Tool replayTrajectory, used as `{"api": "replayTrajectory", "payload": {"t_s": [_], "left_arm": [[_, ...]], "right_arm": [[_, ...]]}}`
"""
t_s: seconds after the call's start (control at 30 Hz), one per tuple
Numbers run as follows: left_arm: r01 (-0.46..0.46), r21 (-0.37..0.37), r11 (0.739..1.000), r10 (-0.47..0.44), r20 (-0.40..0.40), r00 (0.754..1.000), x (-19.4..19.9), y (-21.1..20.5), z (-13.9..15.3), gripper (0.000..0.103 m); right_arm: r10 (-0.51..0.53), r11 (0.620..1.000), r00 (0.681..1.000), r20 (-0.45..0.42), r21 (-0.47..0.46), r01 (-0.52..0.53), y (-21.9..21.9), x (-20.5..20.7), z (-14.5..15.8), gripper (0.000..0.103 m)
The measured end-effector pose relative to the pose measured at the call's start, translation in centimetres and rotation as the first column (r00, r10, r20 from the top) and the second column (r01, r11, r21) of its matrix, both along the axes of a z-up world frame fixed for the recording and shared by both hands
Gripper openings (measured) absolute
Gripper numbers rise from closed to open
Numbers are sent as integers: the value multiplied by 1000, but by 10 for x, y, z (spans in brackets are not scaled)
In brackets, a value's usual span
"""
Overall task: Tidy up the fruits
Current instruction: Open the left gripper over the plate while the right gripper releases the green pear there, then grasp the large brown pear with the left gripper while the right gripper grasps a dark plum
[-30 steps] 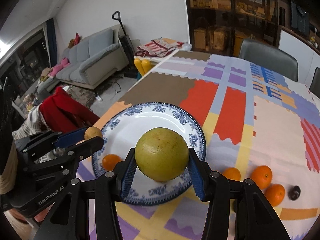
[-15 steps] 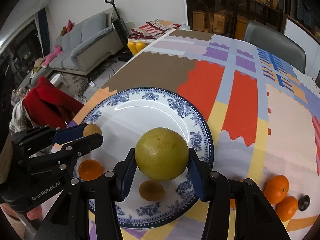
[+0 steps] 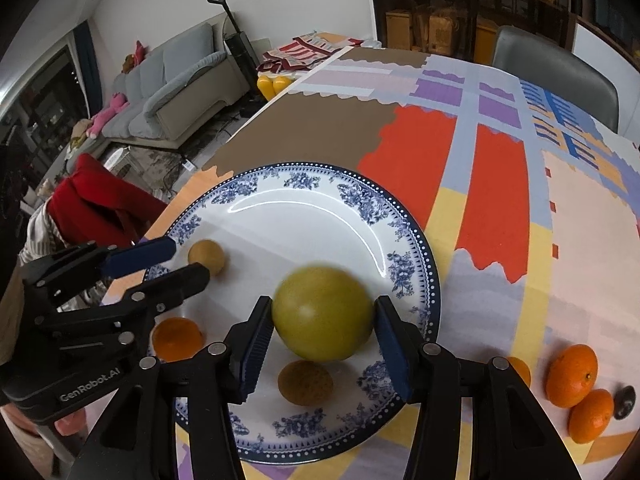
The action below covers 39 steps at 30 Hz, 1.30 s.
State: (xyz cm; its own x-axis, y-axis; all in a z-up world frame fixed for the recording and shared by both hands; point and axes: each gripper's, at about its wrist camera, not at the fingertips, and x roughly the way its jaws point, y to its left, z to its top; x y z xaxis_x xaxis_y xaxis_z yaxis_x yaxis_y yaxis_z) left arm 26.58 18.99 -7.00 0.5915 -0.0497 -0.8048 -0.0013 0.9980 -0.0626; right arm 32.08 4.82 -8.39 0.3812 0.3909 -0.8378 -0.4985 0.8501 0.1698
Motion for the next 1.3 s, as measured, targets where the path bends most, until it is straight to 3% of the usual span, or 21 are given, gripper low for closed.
{"api": "replayTrajectory", "payload": {"t_s": [0.37, 0.83, 0.97, 1.3], "left_arm": [[-29, 87, 996, 18, 127, 992, -41, -14, 38, 53], [27, 89, 996, -52, 292, 955, -99, -72, 98, 70], [51, 108, 993, -84, 324, 942, -112, -98, 108, 76], [133, 141, 981, -174, 341, 924, -128, -157, 109, 79]], "right_arm": [[-12, 1000, 991, 133, 24, 9, -20, -30, 40, 59], [-62, 998, 917, 395, 14, 62, -82, -112, 106, 73], [-85, 996, 902, 423, 13, 88, -107, -126, 114, 73], [-175, 983, 888, 426, 29, 179, -171, -151, 115, 73]]}}
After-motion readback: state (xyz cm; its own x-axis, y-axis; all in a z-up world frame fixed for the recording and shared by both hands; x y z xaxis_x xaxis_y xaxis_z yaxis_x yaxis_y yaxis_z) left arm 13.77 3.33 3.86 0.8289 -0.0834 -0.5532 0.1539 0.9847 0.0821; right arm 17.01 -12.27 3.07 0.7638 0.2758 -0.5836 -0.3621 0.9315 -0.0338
